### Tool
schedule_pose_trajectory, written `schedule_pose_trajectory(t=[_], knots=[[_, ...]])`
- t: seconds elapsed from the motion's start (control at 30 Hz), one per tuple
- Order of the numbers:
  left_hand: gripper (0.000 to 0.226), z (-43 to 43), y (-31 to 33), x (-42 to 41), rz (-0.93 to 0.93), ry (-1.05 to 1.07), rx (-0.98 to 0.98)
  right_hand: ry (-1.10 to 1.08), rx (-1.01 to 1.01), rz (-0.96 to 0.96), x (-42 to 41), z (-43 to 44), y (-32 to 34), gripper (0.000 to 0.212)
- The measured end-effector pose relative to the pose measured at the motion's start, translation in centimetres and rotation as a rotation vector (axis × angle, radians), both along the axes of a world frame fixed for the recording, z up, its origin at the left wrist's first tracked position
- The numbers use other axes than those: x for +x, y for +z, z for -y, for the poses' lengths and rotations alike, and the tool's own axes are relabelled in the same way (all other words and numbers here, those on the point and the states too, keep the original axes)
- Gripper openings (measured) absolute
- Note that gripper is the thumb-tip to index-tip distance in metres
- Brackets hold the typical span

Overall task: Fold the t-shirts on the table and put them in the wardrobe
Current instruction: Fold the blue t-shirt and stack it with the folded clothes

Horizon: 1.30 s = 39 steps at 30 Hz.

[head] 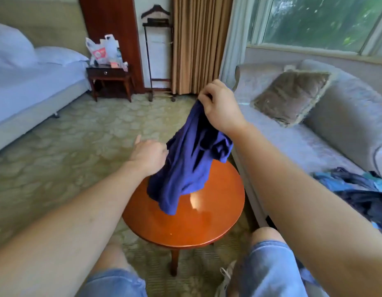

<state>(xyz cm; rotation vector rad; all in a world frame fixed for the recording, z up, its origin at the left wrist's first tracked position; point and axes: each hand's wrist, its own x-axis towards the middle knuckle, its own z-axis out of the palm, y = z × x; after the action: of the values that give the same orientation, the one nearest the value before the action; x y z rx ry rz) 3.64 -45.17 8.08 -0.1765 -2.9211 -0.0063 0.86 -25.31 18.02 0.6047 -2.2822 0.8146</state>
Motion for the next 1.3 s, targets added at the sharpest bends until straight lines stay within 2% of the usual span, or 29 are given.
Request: schedule_pose_trajectory(t=[0.13, 0.33, 0.37, 0.4, 0.47, 0.5, 0.53, 0.63, 0.67, 0.73, 0.83, 0.9, 0.97, 1.0, 1.03, 1.1, 1.2, 1.3], knots=[[0.025, 0.2, -5.8, -1.2, 0.163, -0.005, 0.227, -0.012, -0.018, 0.185, -1.6, -0.1, -7.1, 0.015], [0.038, -1.9, -10.8, -2.4, 0.472, -0.107, 0.411, -0.045, 0.011, 0.430, -5.3, 0.5, -14.1, 0.017], [0.036, -2.4, -11.6, -2.6, 0.530, -0.124, 0.436, -0.051, 0.003, 0.493, -5.9, 0.6, -14.9, 0.025], [0.039, -2.7, -12.5, -2.8, 0.579, -0.140, 0.444, -0.051, 0.009, 0.576, -6.2, 0.6, -15.6, 0.042], [0.063, -3.0, -13.8, -3.2, 0.639, -0.141, 0.405, -0.075, 0.098, 0.766, -6.4, 0.0, -17.4, 0.071], [0.070, -3.0, -14.5, -3.5, 0.650, -0.138, 0.384, -0.097, 0.156, 0.824, -6.1, -0.4, -18.7, 0.075], [0.073, -3.1, -15.0, -3.7, 0.659, -0.137, 0.366, -0.119, 0.208, 0.846, -5.5, -0.8, -20.0, 0.071], [0.084, -3.5, -16.3, -3.8, 0.712, -0.185, 0.321, -0.033, 0.287, 0.847, -2.4, -1.9, -24.3, 0.036], [0.085, -3.7, -16.5, -3.7, 0.712, -0.221, 0.305, 0.010, 0.309, 0.880, -1.1, -2.2, -25.3, 0.034], [0.077, -4.0, -16.8, -3.7, 0.687, -0.258, 0.323, 0.072, 0.340, 0.901, 0.9, -2.9, -26.7, 0.037], [0.063, -3.7, -17.0, -3.8, 0.689, -0.237, 0.367, 0.125, 0.373, 0.721, 2.6, -3.2, -27.5, 0.024], [0.050, -3.2, -17.2, -3.9, 0.699, -0.232, 0.361, 0.203, 0.449, 0.691, 3.8, -3.1, -27.7, 0.040], [0.034, -2.9, -17.3, -3.8, 0.691, -0.253, 0.338, 0.233, 0.641, 0.777, 5.0, -3.0, -28.3, 0.067], [0.027, -2.8, -17.3, -3.8, 0.673, -0.270, 0.309, 0.236, 0.711, 0.778, 5.4, -3.0, -28.7, 0.068], [0.023, -2.9, -17.3, -3.6, 0.639, -0.287, 0.266, 0.244, 0.696, 0.750, 5.7, -2.9, -28.9, 0.058], [0.016, -3.3, -17.1, -3.0, 0.545, -0.287, 0.251, 0.240, 0.519, 0.707, 5.7, -3.1, -29.5, 0.029], [0.011, -4.2, -16.4, -2.2, 0.536, -0.162, 0.541, 0.111, 0.220, 0.769, 4.9, -3.0, -29.4, 0.019], [0.039, -4.7, -16.0, -2.0, 0.683, -0.025, 0.788, -0.009, -0.002, 0.908, 3.9, -2.3, -28.8, 0.018]])
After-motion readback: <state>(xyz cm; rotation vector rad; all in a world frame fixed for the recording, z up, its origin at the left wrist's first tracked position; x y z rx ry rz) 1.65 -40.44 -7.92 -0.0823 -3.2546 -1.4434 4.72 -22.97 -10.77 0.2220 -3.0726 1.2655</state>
